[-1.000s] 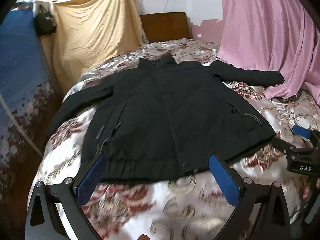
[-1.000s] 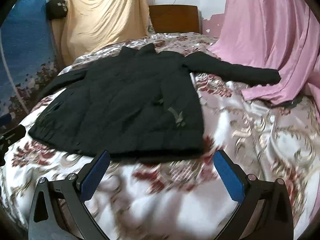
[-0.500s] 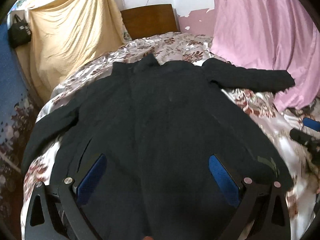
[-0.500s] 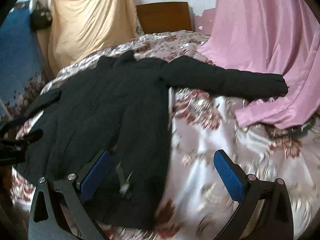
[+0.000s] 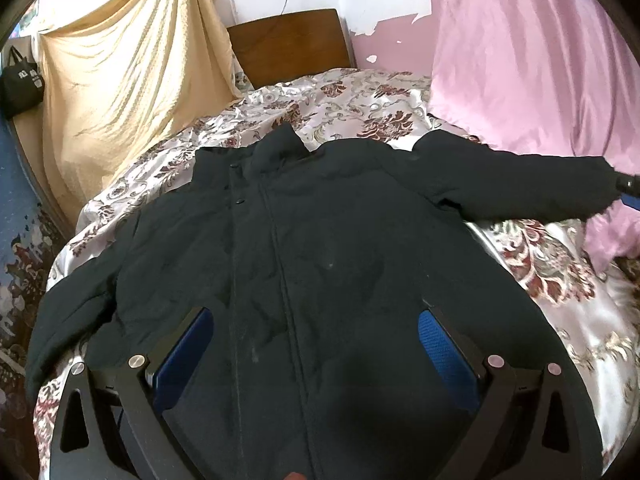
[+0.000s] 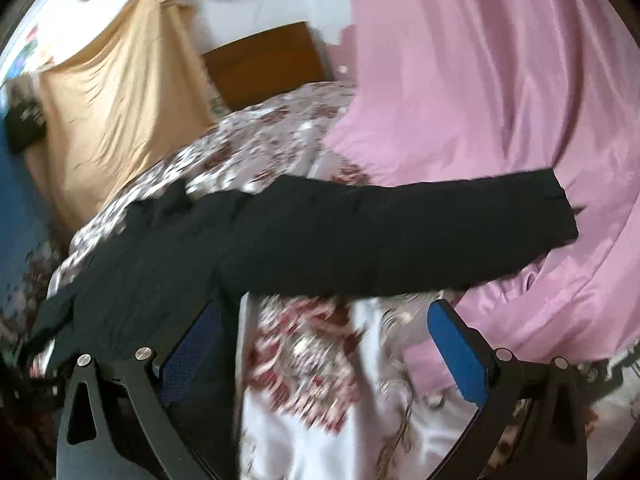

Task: Fold large clothes

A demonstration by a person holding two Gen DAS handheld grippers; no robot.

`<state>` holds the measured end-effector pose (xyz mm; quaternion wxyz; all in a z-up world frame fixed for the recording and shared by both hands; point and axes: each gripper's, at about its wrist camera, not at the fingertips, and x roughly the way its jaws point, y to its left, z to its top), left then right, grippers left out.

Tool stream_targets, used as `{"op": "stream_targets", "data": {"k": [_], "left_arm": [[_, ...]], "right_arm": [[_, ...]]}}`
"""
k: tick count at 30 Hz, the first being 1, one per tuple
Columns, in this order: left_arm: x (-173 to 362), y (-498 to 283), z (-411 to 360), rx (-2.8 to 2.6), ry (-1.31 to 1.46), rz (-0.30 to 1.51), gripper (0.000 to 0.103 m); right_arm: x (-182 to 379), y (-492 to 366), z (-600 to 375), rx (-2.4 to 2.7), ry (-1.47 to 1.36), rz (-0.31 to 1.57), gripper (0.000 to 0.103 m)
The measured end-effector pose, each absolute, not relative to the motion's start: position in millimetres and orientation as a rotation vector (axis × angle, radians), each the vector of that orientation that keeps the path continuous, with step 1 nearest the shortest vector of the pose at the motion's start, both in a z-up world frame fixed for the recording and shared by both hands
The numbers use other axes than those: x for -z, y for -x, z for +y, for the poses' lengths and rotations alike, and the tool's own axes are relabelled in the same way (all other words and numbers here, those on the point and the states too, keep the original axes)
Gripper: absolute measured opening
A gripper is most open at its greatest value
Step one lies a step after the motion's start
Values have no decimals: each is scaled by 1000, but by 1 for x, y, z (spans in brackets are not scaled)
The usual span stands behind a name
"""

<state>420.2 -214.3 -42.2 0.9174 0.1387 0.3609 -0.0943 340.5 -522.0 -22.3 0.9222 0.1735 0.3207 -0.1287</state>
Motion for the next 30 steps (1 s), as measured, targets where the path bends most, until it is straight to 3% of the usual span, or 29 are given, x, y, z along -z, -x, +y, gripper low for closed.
{"op": "stream_targets", "data": {"k": [6,13,16,20,26,30], "left_arm": [[65,-459,-237,185,-296,754,103],[89,-519,-268,230,-204,772,103],[93,-542,-282,274,-142,794,103],[97,-571,-302,268,-107,798,103],[128,-596,-316,214,-136,872,103],[149,-602,-314,220,-112,926,103]], "right_arm": [[52,-368,-575,325,-535,638,102],[72,-374,-599,430,-463,622,102],[84,-371,-622,410,-579,609,102],[97,-366,-655,367,-772,539,102],[98,-356,-685,437,-843,416,100],[105,-374,-689,429,-907,505,97]]}}
